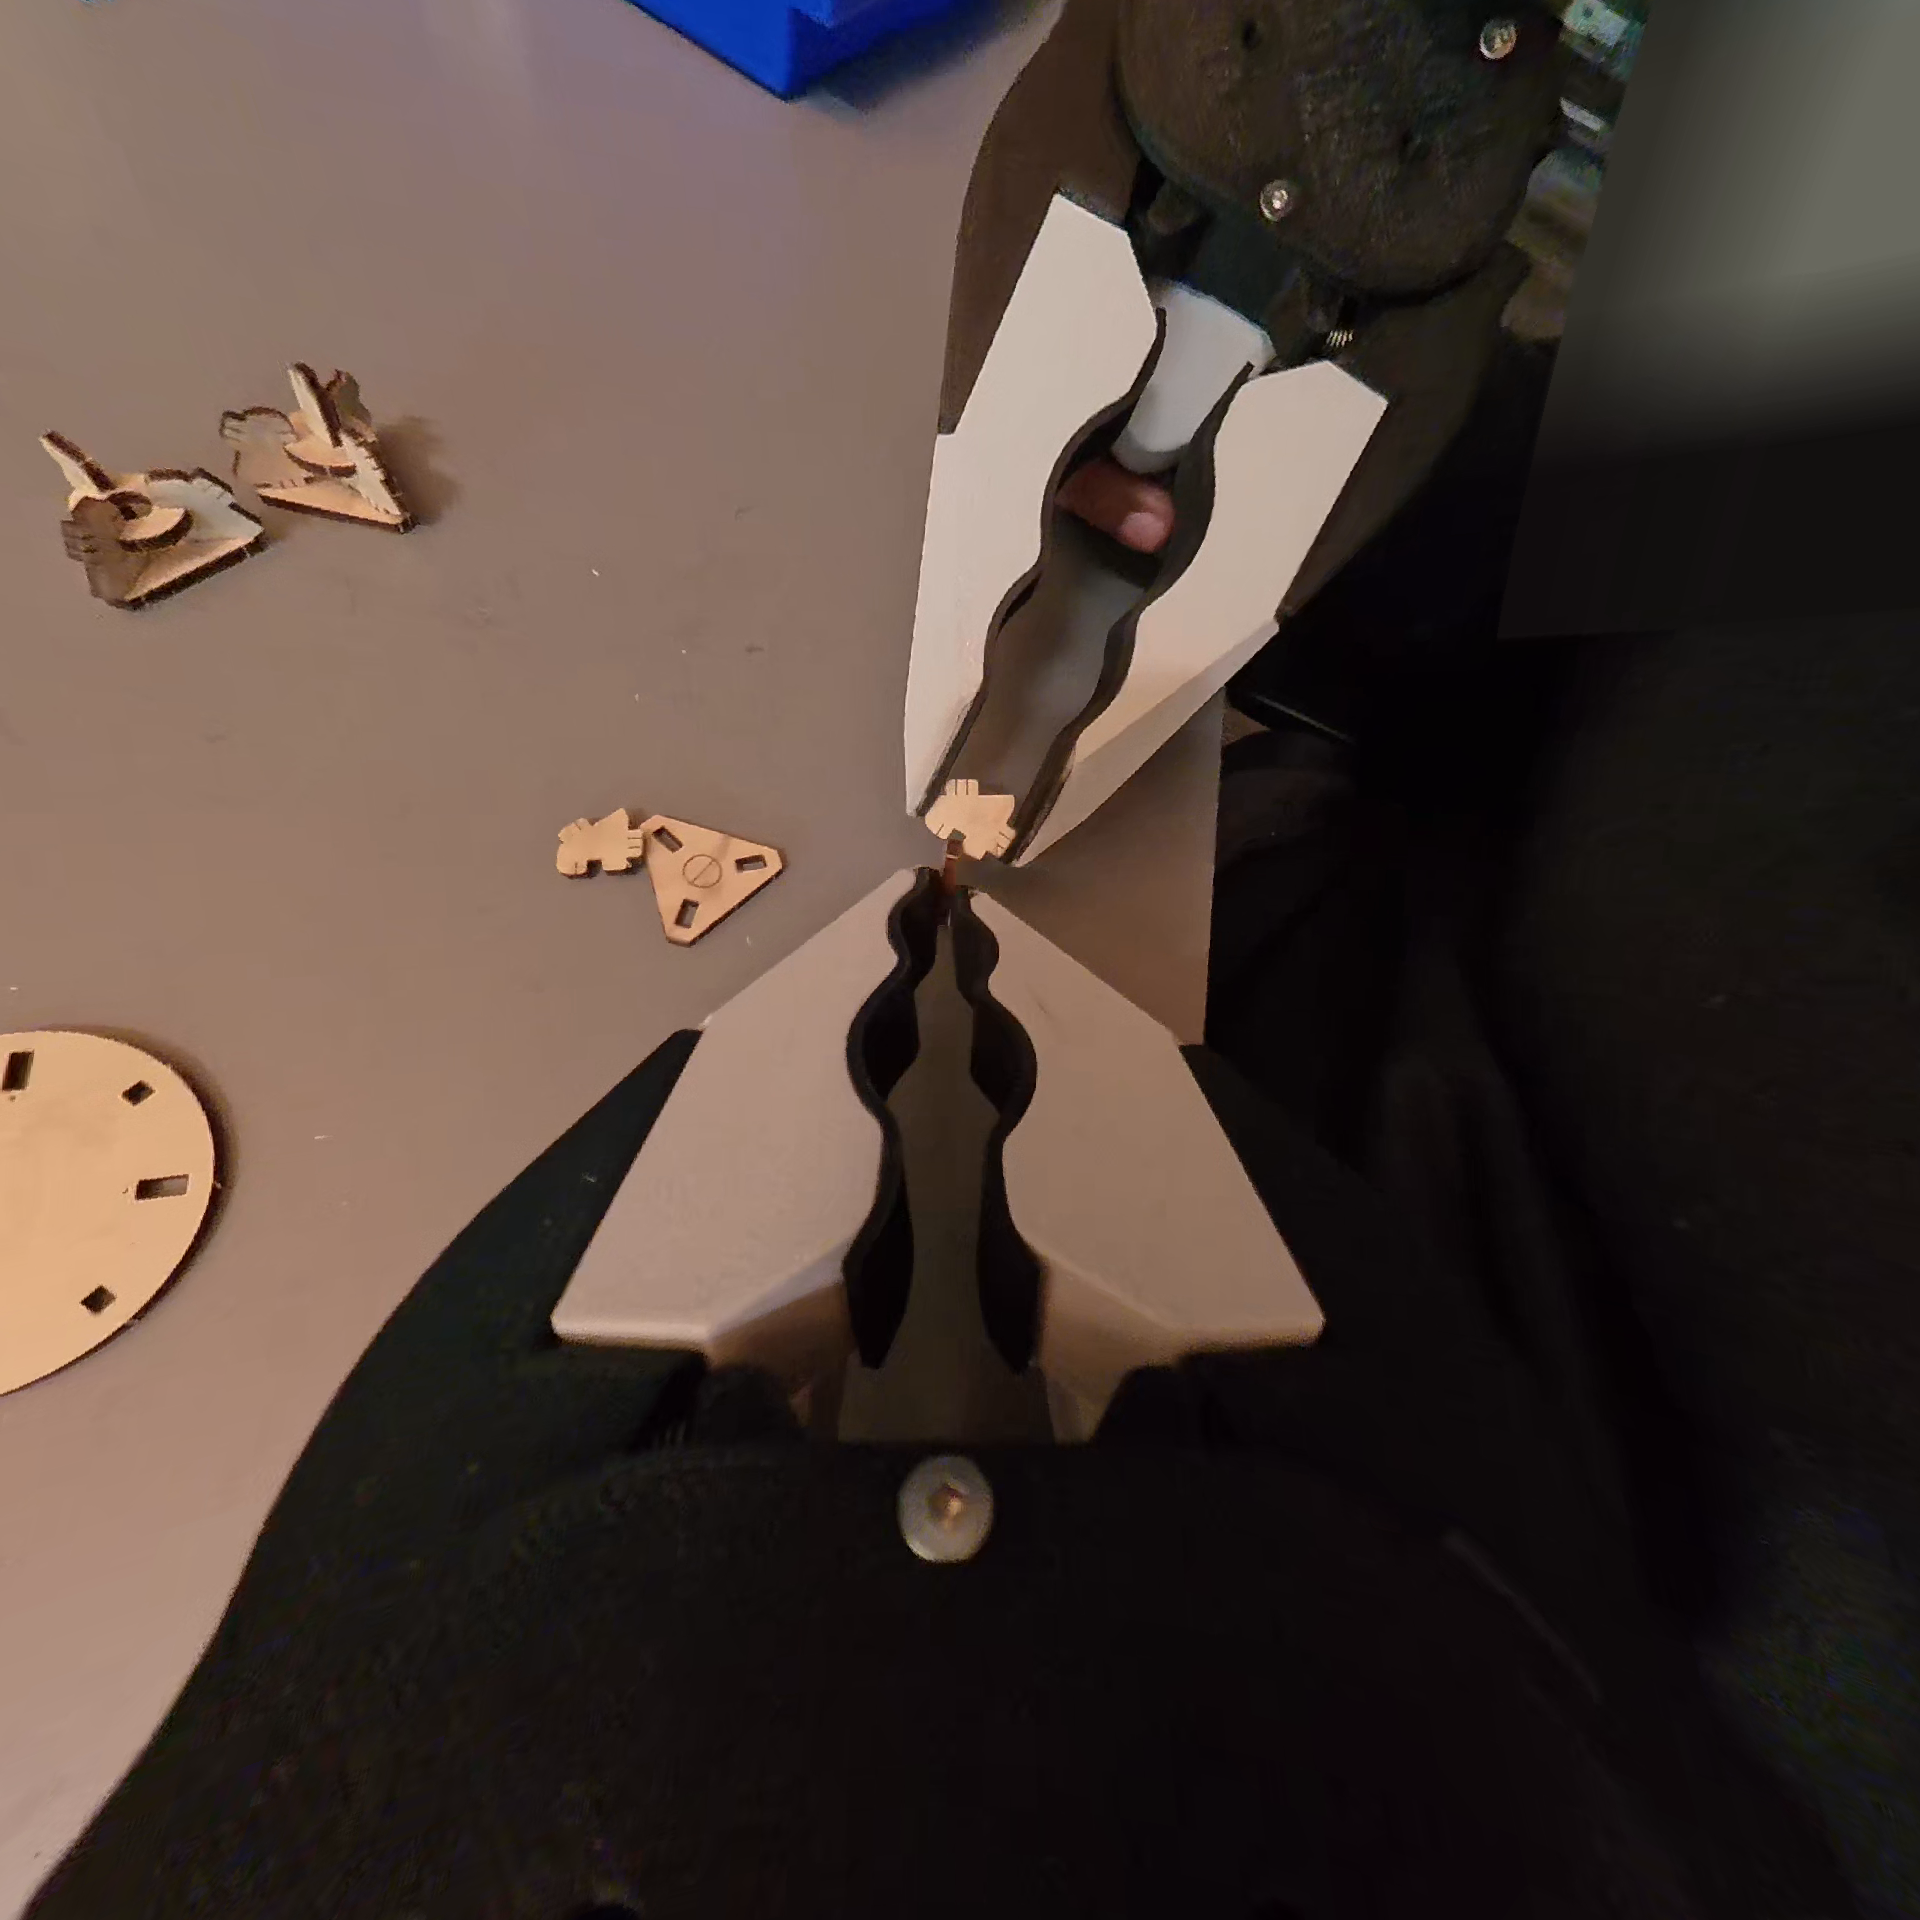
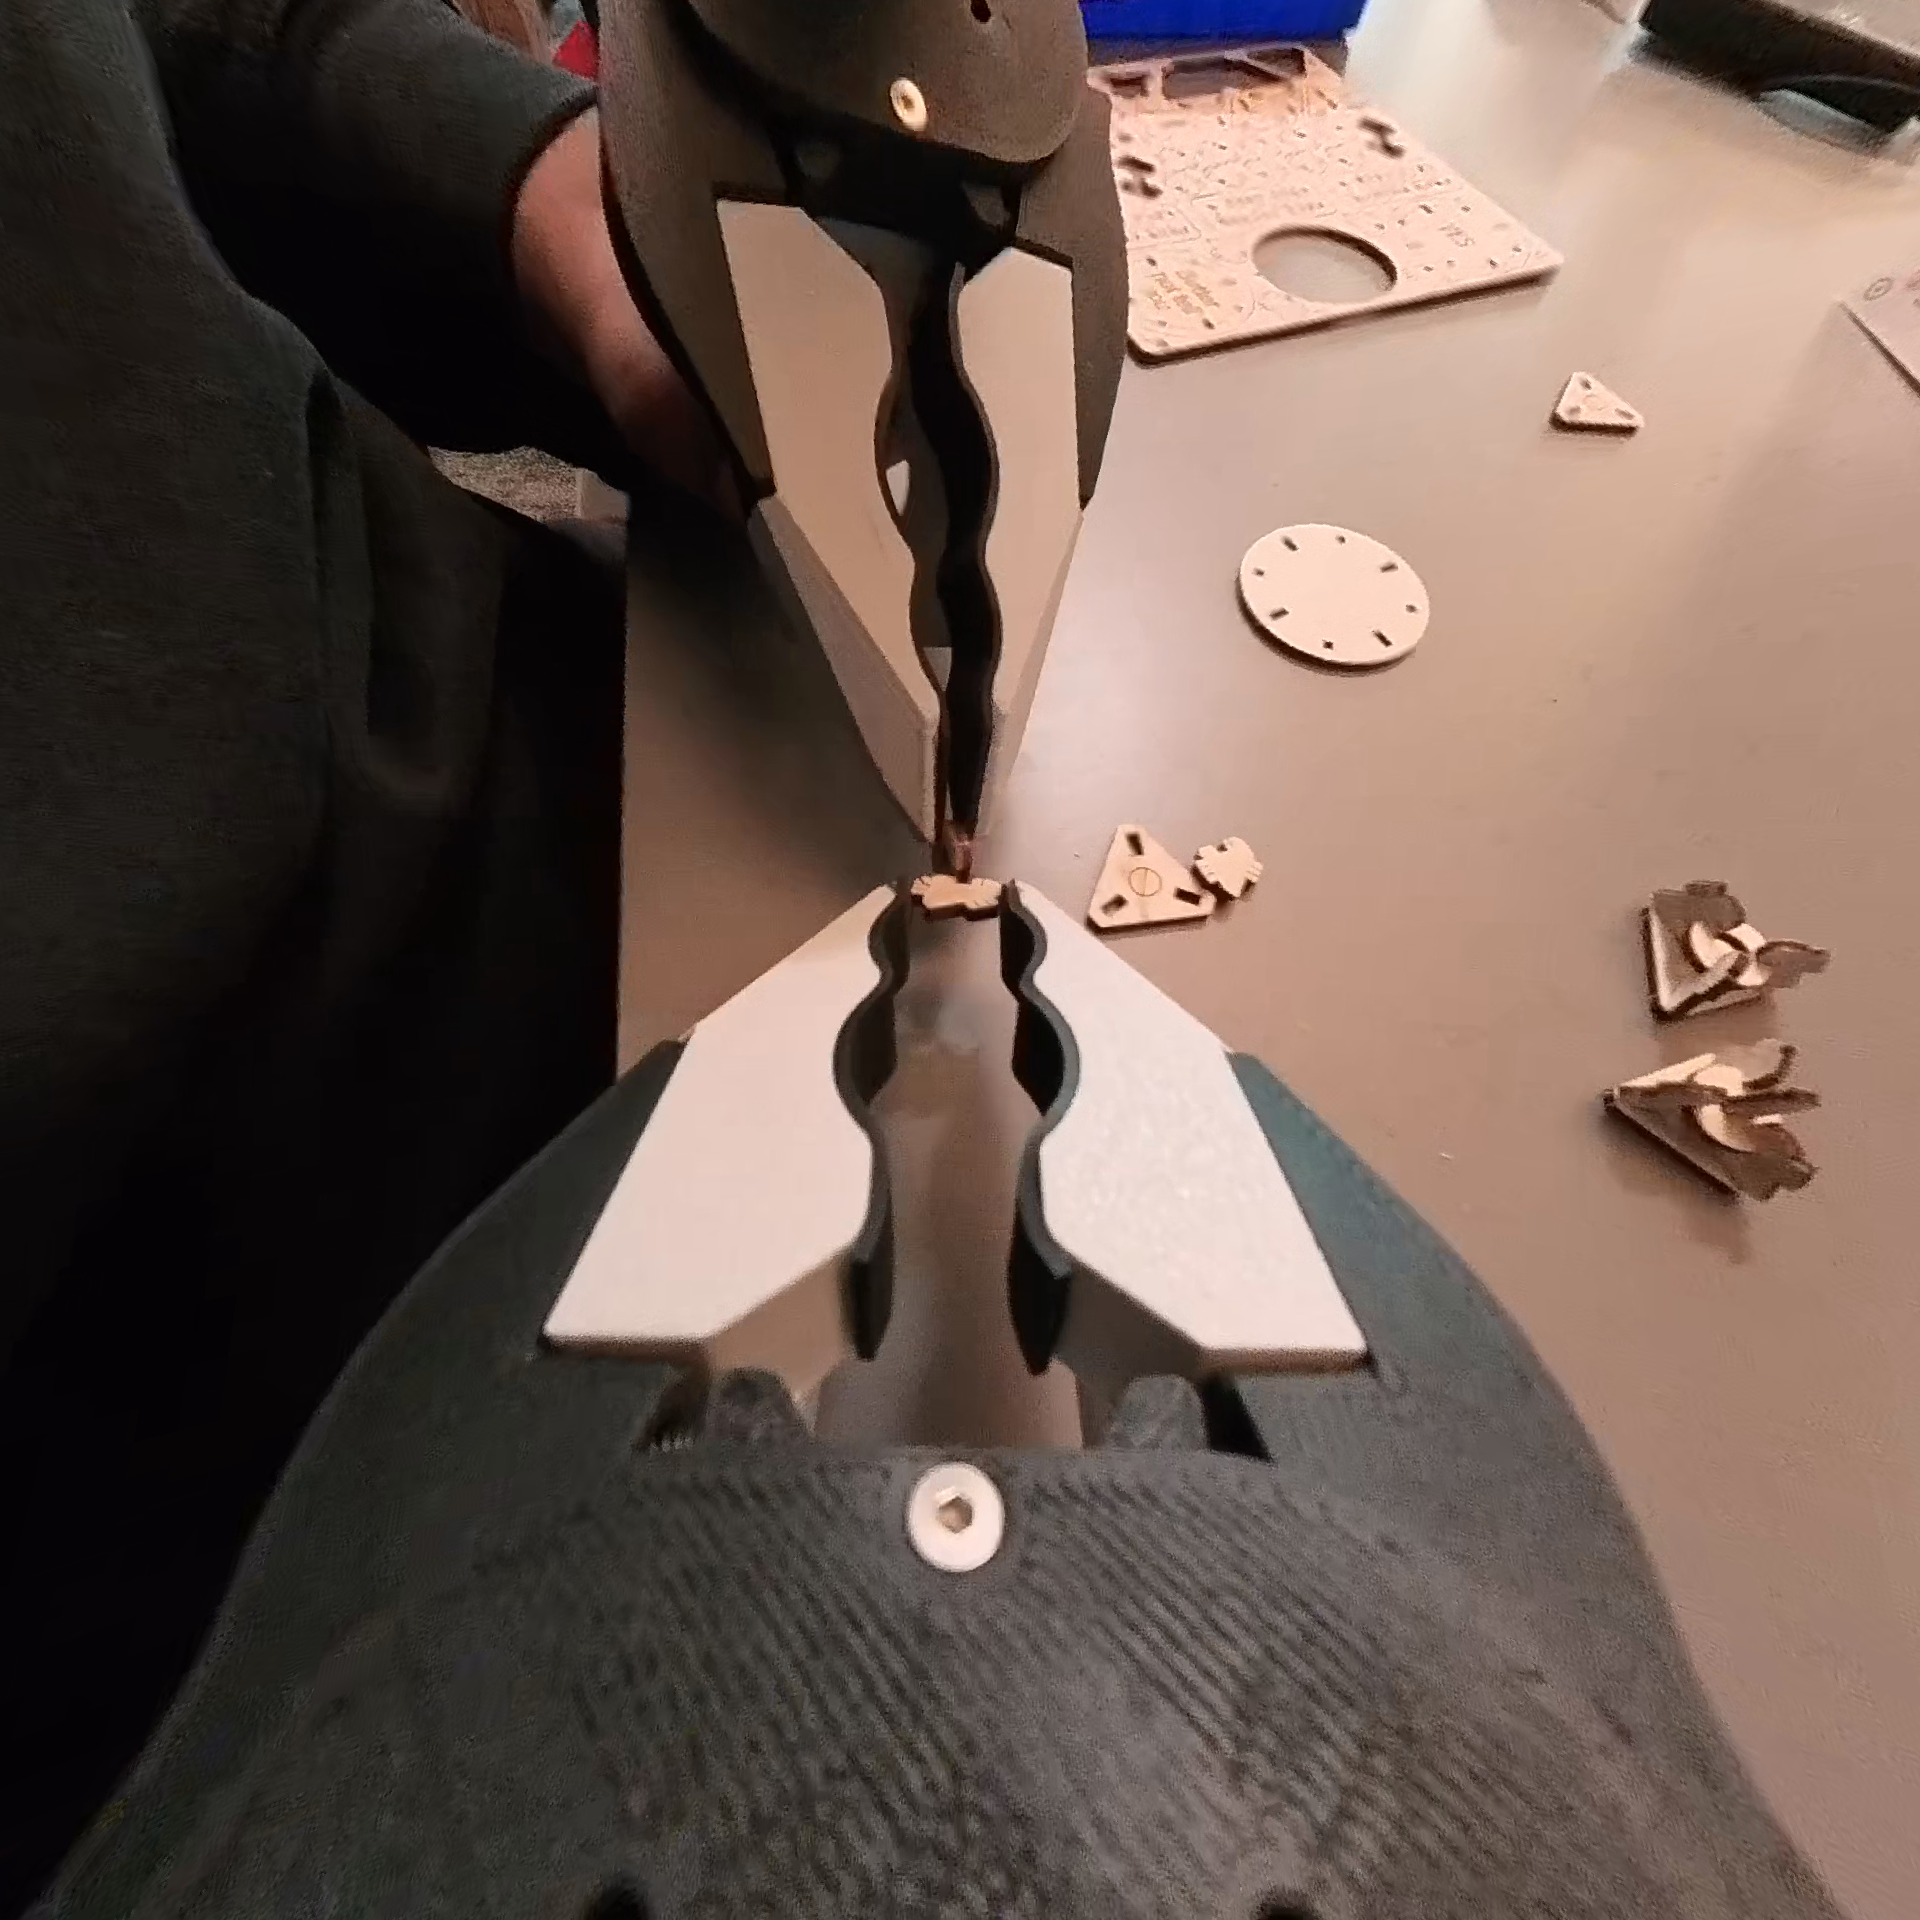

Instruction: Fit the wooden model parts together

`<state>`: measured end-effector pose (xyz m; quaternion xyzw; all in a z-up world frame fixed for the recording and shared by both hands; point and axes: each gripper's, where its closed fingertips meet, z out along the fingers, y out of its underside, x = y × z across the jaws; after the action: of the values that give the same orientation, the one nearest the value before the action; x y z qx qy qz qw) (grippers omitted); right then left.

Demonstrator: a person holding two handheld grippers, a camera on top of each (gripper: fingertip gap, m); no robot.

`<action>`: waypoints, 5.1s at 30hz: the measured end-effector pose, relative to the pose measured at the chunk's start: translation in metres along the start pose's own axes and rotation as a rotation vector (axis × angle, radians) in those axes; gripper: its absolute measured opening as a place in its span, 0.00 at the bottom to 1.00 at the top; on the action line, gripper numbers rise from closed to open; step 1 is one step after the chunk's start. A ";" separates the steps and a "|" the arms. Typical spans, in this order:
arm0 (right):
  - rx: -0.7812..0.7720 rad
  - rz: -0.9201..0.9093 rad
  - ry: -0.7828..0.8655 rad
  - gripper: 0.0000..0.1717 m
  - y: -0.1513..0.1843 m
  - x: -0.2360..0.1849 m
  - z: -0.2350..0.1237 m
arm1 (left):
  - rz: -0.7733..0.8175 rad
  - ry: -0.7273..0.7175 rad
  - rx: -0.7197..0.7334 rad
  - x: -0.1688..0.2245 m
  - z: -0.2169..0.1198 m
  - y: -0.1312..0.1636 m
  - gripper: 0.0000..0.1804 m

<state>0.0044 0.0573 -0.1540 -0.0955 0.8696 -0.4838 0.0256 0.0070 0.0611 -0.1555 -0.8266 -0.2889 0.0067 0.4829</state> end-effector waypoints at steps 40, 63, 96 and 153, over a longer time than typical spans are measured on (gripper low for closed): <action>0.203 -0.540 0.233 0.08 -0.029 0.007 -0.008 | -0.190 0.266 0.274 0.013 -0.022 -0.033 0.00; 0.245 -0.380 0.345 0.09 -0.025 0.041 -0.046 | -0.130 0.011 0.211 -0.016 -0.020 -0.025 0.06; 0.121 -0.303 0.229 0.09 0.000 0.031 -0.035 | -0.068 -0.013 -0.012 -0.017 0.026 -0.018 0.05; -0.120 -0.302 0.183 0.09 0.034 0.028 -0.015 | -0.338 0.011 0.130 -0.025 0.007 -0.020 0.05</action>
<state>-0.0294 0.0819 -0.1731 -0.1817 0.8714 -0.4361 -0.1321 -0.0249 0.0614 -0.1500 -0.7335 -0.4201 -0.0602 0.5309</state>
